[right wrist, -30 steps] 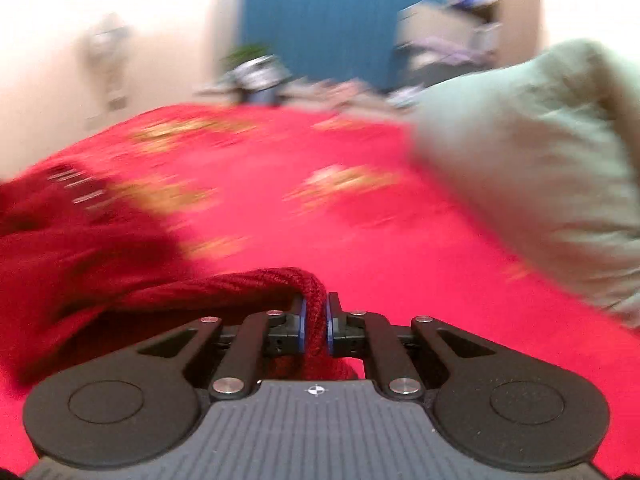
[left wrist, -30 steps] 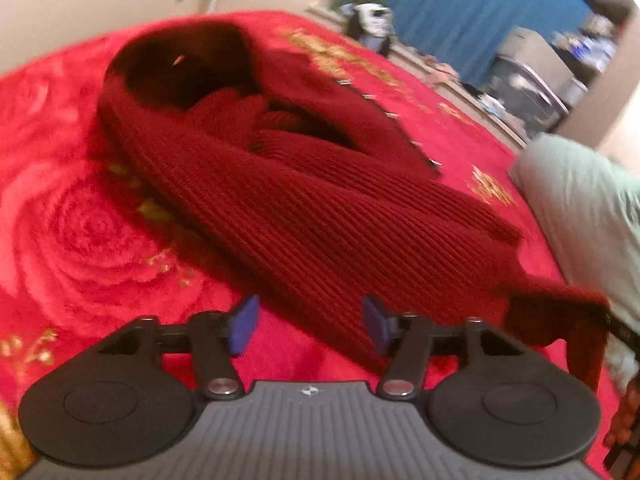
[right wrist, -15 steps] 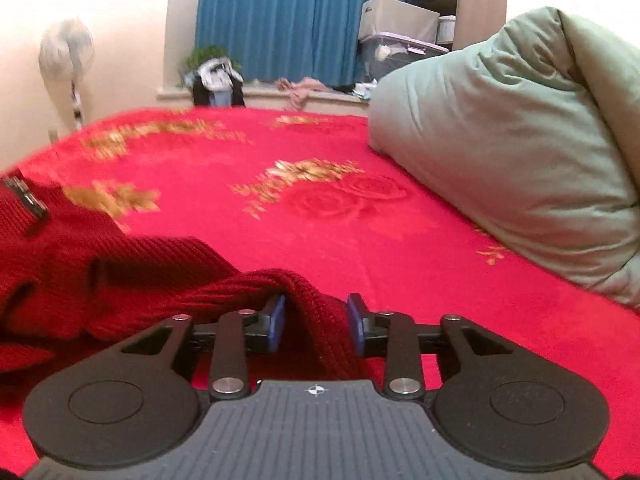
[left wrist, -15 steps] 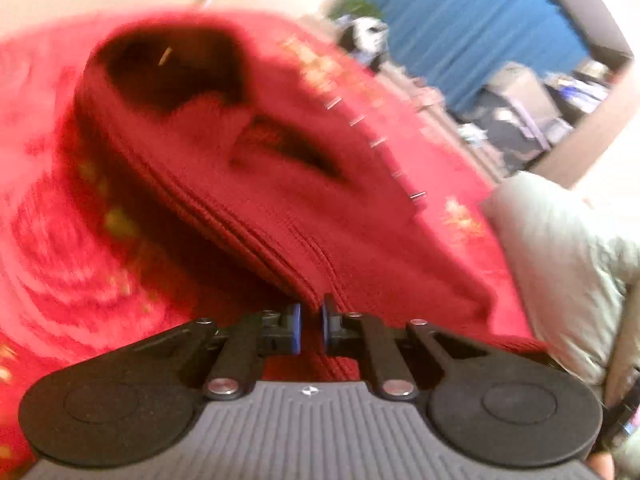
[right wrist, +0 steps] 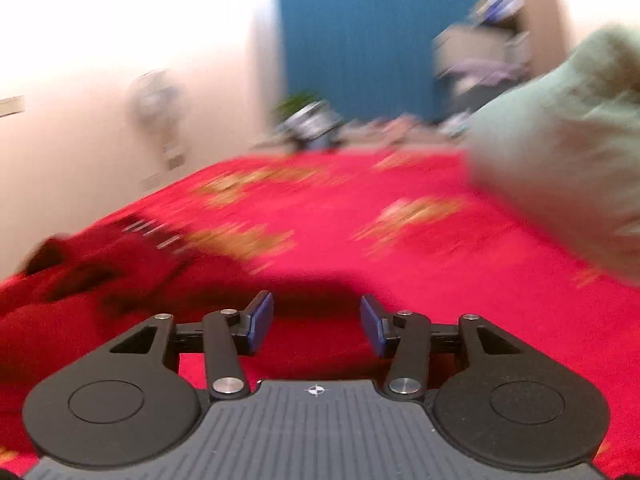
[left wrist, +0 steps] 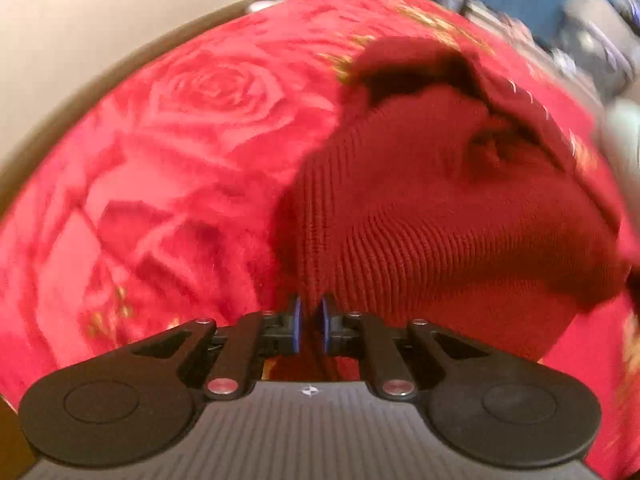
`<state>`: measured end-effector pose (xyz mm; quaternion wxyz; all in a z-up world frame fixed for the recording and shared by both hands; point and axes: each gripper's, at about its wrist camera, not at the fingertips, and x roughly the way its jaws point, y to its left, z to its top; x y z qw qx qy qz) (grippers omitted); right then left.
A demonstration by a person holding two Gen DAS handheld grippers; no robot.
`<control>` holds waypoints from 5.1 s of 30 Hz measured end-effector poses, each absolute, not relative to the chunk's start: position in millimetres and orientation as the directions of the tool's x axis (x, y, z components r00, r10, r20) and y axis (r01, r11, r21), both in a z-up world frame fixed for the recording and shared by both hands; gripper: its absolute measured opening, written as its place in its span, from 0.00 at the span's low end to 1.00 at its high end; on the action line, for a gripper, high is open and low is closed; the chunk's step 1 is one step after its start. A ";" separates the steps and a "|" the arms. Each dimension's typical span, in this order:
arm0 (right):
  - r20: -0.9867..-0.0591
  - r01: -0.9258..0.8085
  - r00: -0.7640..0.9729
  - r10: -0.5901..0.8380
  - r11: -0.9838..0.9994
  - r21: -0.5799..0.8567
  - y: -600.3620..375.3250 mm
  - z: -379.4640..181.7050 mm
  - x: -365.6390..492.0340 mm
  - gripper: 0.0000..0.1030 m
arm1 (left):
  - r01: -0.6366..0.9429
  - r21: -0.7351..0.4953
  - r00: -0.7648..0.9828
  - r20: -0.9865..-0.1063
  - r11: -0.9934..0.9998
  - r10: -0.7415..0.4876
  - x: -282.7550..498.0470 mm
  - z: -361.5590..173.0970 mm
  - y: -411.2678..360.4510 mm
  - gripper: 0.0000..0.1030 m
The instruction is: Fold small clothes
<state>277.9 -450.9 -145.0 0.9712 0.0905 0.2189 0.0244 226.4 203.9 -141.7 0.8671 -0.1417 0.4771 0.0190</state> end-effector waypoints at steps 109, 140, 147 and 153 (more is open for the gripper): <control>-0.825 0.123 0.553 0.117 0.968 0.220 -474.2 -184.2 151.2 0.14 | -0.063 -0.132 0.403 -0.910 0.989 -0.095 109.5 -165.4 122.1 0.20; -0.812 0.017 0.561 0.163 0.978 0.208 -460.0 -200.9 189.4 0.40 | 0.361 0.309 0.687 -0.727 0.880 -0.027 382.2 -194.8 -142.4 0.10; -0.811 0.017 0.562 0.161 0.978 0.206 -459.8 -199.6 190.4 0.40 | -0.233 0.108 0.806 -0.535 0.966 0.255 347.4 -80.2 73.4 0.10; -0.807 0.020 0.574 0.139 0.983 0.183 -455.7 -198.7 187.2 0.40 | -0.843 0.058 0.471 -0.402 0.535 0.786 266.2 -62.0 250.0 0.19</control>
